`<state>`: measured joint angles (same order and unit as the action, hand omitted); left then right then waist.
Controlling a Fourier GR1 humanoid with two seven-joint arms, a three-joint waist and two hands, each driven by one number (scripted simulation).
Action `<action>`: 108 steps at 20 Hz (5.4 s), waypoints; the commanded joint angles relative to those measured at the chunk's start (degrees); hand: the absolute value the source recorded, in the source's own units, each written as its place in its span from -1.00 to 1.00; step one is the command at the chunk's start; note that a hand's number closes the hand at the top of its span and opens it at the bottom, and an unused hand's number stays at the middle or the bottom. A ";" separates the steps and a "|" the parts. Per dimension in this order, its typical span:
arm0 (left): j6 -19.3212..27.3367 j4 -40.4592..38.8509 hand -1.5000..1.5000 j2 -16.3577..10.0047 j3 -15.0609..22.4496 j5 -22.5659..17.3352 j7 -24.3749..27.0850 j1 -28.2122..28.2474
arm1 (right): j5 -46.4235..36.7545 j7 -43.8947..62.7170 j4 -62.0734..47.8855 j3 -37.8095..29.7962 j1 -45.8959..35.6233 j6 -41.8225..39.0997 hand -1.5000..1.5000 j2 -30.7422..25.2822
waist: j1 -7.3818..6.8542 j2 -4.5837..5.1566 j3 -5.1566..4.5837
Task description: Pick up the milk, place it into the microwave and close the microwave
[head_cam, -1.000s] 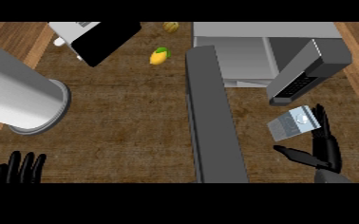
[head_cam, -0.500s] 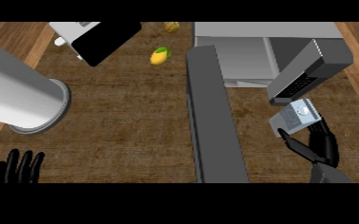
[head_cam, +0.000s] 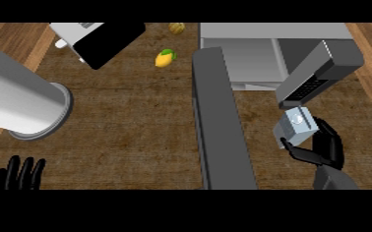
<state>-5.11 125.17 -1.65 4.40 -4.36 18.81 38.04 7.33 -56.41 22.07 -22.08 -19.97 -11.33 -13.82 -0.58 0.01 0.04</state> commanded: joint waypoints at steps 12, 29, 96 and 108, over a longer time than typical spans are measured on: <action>-3.28 -1.67 -1.00 -1.23 -3.67 -3.24 4.13 2.20 | -3.94 0.02 5.62 10.85 -2.90 -13.82 1.00 4.01 | -0.18 -0.18 -0.06; -5.92 -1.25 -1.00 -1.46 -7.37 -6.44 3.11 3.65 | 2.16 36.29 62.93 25.13 21.93 0.56 1.00 13.66 | 0.81 -0.26 -0.11; -15.60 -13.90 -1.00 -6.59 -19.84 -12.33 0.97 -9.61 | -11.72 11.21 -15.93 13.16 -38.56 53.66 1.00 2.71 | -5.60 2.93 0.26; -15.88 -15.98 -1.00 -6.18 -18.92 -11.38 0.88 -10.70 | -13.16 12.58 -19.09 13.21 -36.52 56.08 1.00 -1.49 | -7.02 3.46 0.31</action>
<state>-20.76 109.65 -7.27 -13.91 -15.55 19.98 27.35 -6.21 -45.05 3.70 -8.23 -56.58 41.22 -14.34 -7.10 3.45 0.49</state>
